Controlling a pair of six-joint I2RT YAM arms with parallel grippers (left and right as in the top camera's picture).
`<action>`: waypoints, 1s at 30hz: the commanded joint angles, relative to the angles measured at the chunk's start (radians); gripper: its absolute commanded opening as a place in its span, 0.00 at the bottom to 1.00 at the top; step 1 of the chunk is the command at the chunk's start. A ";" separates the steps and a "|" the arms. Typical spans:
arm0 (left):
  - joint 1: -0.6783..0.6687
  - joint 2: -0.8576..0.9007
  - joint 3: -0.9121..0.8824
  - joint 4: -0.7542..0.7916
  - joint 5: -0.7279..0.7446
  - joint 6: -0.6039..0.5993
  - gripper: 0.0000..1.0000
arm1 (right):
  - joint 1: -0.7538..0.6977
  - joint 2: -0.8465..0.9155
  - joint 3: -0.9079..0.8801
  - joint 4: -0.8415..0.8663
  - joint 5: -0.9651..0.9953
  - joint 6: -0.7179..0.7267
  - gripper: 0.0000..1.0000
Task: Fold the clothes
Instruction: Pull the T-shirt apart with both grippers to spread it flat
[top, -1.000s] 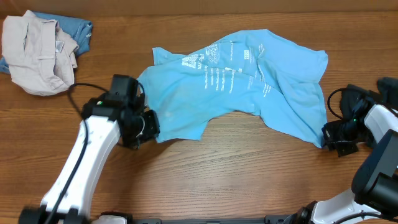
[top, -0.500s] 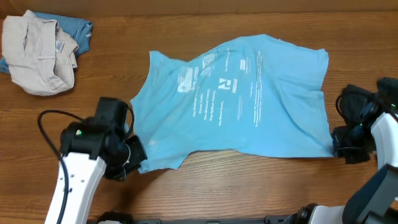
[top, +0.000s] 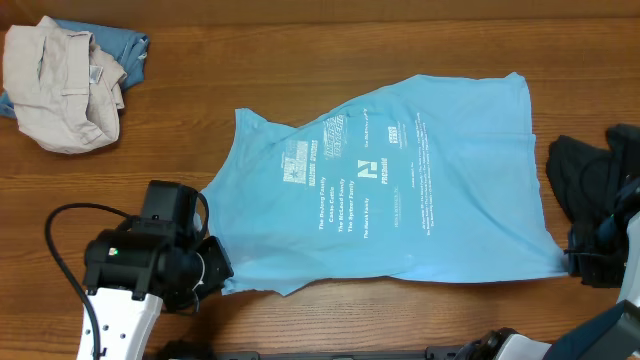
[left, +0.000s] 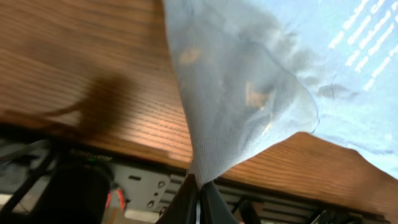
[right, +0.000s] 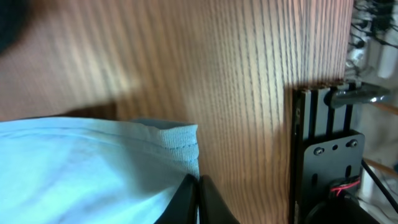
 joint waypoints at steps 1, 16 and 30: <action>-0.002 -0.010 -0.108 0.049 0.081 -0.012 0.04 | -0.003 -0.024 0.056 -0.005 0.030 -0.016 0.04; -0.111 -0.013 -0.135 0.117 0.212 -0.027 0.04 | -0.003 -0.024 0.157 -0.054 0.029 -0.012 0.04; -0.111 -0.008 -0.130 0.519 0.112 -0.028 0.04 | -0.003 -0.024 0.160 0.151 -0.185 -0.070 0.04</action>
